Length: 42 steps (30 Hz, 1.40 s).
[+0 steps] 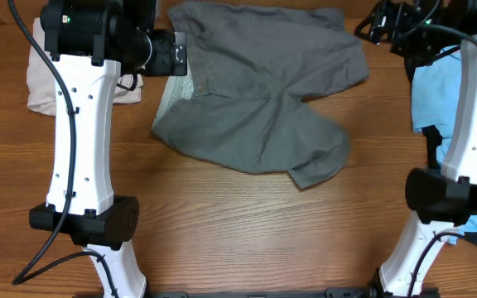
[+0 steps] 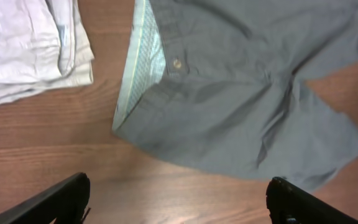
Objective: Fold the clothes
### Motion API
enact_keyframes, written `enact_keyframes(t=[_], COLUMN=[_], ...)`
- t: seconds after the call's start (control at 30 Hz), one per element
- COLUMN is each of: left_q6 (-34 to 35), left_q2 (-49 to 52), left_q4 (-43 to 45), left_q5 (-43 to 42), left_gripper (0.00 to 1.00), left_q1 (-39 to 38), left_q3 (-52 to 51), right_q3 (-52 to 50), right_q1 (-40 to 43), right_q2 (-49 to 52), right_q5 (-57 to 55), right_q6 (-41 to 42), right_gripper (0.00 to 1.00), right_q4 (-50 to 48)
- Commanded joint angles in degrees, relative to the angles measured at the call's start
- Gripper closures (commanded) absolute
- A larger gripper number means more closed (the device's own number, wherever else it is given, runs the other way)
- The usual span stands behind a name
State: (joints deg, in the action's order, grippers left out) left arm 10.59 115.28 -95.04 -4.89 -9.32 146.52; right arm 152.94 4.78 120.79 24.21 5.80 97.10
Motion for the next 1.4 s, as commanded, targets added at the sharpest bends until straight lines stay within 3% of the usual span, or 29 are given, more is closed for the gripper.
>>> enact_keyframes(t=[0.0,0.2,0.37,0.6,0.87,1.07,1.17,1.37], left_q6=[-2.03,-4.28,-4.22,-4.42,-11.76,-18.97,-21.75,-23.98], left_q2=[-1.64,-8.20,-12.24,-11.37,-10.58,-10.49,-10.01,-5.46], left_q4=[-1.77,-1.77,-1.75,-0.98,16.61,38.36,46.60,53.07], left_q5=[-1.86,-2.05,-2.01,0.87,0.83,5.33,6.97,6.69], left_gripper=[0.07,0.04,0.02,0.00,0.00,0.00,0.02,0.05], left_q1=[0.26,0.26,0.26,0.26,0.31,0.96,1.99,5.62], left_q3=[0.00,-0.02,-0.31,-11.47,-34.80,-53.88,-59.17,-61.24], right_q3=[0.44,-4.74,-24.65,-49.72,-74.38,-86.64,-90.36,-96.35], right_q1=[-0.94,-3.98,-8.63,-12.72,-15.10,-17.14,-18.34,-20.37], right_q2=[-7.89,-18.58,-30.18,-32.72,-32.72,-32.72,-32.72,-32.72], right_q5=[-3.32,-10.10,-12.72,-12.59,-12.09,-10.45,-10.40,-10.49], right_q6=[2.54,5.11,9.22,12.46,19.98,22.58,23.47,24.52], right_gripper=[0.00,0.00,0.00,0.00,0.00,0.00,0.00,0.01], right_q4=[-0.04,-0.04,-0.07,-6.14,-20.63,-27.82,-30.80,-39.47])
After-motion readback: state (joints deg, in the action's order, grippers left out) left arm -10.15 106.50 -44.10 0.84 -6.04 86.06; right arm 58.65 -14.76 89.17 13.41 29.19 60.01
